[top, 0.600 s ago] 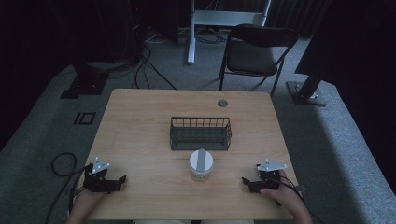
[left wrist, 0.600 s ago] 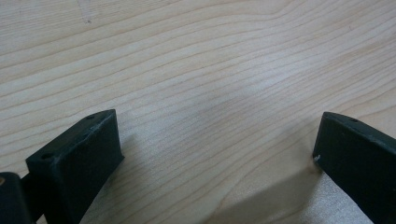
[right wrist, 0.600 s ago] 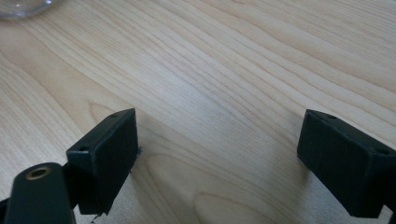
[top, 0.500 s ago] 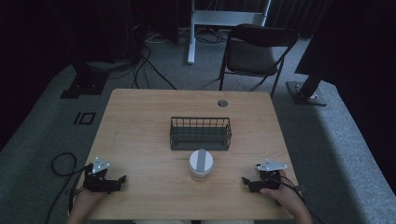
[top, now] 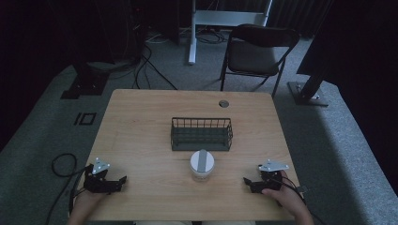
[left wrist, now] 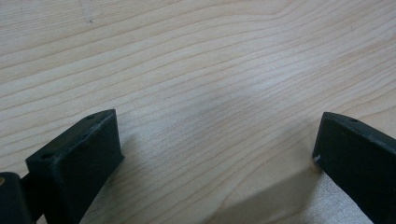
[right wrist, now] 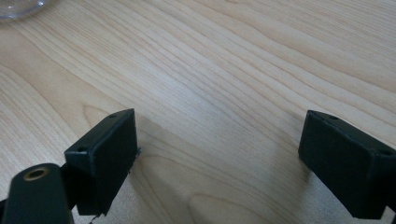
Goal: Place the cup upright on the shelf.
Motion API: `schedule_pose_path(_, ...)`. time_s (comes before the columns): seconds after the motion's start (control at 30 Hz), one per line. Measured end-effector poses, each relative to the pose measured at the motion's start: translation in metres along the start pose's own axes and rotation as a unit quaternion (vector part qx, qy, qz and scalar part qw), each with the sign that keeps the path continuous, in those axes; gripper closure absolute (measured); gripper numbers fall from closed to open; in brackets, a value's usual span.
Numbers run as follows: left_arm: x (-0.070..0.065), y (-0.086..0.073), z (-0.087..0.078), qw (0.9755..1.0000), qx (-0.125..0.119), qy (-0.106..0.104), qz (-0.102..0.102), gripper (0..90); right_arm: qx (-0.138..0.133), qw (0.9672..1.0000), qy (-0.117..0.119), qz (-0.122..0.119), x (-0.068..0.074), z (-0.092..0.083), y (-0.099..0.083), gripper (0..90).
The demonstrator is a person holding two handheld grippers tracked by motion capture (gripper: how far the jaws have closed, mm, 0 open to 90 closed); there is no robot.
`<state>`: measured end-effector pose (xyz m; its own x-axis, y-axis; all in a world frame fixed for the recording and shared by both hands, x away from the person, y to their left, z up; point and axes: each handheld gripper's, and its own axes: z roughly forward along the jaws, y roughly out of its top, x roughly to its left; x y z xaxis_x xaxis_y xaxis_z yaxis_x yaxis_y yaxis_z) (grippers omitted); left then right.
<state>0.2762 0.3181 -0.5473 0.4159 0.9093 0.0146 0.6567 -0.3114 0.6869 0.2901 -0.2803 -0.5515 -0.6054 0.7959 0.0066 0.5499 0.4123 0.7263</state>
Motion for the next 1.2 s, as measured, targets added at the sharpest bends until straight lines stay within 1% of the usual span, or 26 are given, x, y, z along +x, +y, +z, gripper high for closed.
schedule_pose_path(0.27,0.000,0.000,0.000,1.0000,0.000,0.000,0.000,1.2,0.000,1.0000,0.000,0.000,0.000,0.000,0.000,11.3)
schedule_pose_path(0.57,0.000,0.000,0.000,1.0000,0.000,0.000,0.000,1.2,0.000,1.0000,-0.005,0.004,0.002,0.001,0.001,11.3)
schedule_pose_path(0.63,0.000,0.000,0.000,1.0000,0.000,0.000,0.000,1.2,-0.001,1.0000,-0.002,0.002,0.003,0.001,0.001,11.3)
schedule_pose_path(0.77,0.000,0.000,0.000,1.0000,0.000,0.000,0.000,1.2,-0.002,0.9999,-0.003,0.010,0.003,0.001,0.001,11.3)
schedule_pose_path(0.93,0.000,0.000,0.000,1.0000,0.000,0.000,0.000,1.2,-0.006,1.0000,0.003,0.006,0.004,0.001,0.002,11.3)
schedule_pose_path(1.07,0.000,0.000,0.000,1.0000,0.000,0.000,0.000,1.2,-0.005,1.0000,0.007,0.002,0.009,0.002,0.004,11.3)
schedule_pose_path(1.2,0.000,0.000,0.000,1.0000,0.000,0.000,0.000,1.2,-0.008,0.9999,0.014,-0.006,0.014,0.002,0.008,11.3)
